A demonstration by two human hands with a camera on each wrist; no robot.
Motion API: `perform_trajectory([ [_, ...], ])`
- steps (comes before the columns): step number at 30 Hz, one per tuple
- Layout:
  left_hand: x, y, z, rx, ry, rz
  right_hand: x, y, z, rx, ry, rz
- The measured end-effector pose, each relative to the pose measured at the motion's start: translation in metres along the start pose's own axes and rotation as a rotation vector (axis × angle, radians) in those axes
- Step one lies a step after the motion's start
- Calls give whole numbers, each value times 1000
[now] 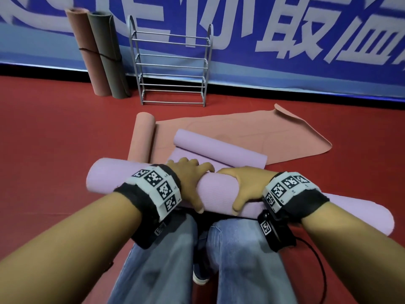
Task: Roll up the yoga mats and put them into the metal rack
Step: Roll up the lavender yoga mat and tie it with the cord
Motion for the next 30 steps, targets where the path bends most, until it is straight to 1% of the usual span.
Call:
perform_trajectory([
  [1,-5,4,-2,62,0,-68,1,-1,-2,22,7,6],
  [2,-8,8,-4,79,-2,-99,2,-1,-3,38,13,19],
  [6,-8,16,-2,64,-43,-111,9,4,-5,85,31,53],
  [9,-2,12,-4,42,-72,-70,8,7,-6,75,41,15],
  [12,9,8,-4,11,-69,-10,5,9,-2,-2,16,-48],
  [18,36,6,10,-222,-66,180,13,16,14,-286,81,-2],
  [21,43,10,16,-274,-85,214,18,22,17,-338,93,-54],
  [23,44,12,17,-293,-87,193,20,20,16,-342,81,-72],
  [25,38,12,12,-236,-92,148,23,16,14,-338,73,-63],
  [28,24,13,3,14,-99,-82,25,12,9,-319,66,-61],
  [30,16,19,-2,86,-72,-168,26,9,3,-272,73,-51],
])
Point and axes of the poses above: each hand's wrist, its own x-axis towards the middle knuckle, its own y-axis out of the palm, z = x × y, the point moved 2 cm from there along x, towards the middle knuckle, and after that the axes turned 15 degrees about -y, right-handed, at the moved point
